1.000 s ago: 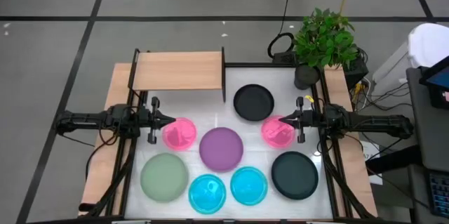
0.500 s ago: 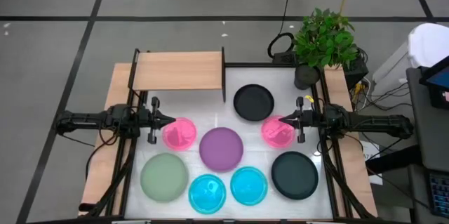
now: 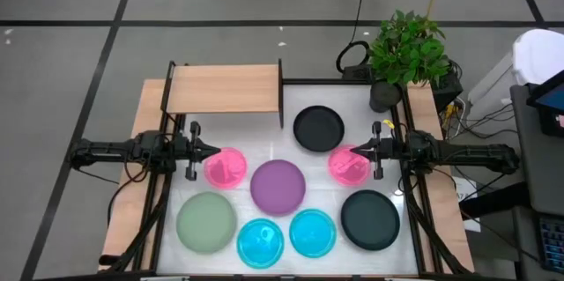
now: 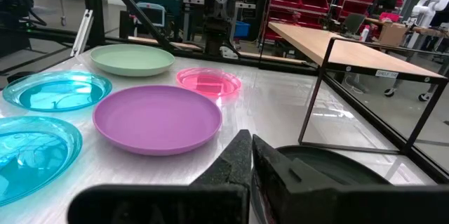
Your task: Place and stack plates onto a shelf
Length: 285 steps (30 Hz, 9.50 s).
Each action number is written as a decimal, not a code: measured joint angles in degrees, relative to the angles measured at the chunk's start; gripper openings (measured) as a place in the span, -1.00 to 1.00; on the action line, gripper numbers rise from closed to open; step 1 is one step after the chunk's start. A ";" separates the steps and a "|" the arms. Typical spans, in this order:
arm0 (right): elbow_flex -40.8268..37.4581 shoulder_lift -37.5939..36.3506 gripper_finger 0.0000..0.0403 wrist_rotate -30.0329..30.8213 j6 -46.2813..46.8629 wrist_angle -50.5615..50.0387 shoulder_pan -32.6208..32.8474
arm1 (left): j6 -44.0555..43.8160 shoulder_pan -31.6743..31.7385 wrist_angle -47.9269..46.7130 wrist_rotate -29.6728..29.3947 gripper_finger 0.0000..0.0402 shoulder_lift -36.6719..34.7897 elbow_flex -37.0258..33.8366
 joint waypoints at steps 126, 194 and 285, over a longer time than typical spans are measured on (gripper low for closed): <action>65.42 52.56 -1.00 6.06 14.62 -48.82 0.03 | -6.24 -0.01 -18.11 -1.35 -0.98 9.61 14.27; 45.03 82.76 -0.45 10.65 -3.32 -16.43 0.03 | -1.54 -0.60 -26.79 -2.16 -0.98 56.61 45.83; 52.33 69.85 -0.98 5.85 -20.49 -23.62 17.02 | 30.43 -8.37 2.23 -5.67 0.07 78.44 45.89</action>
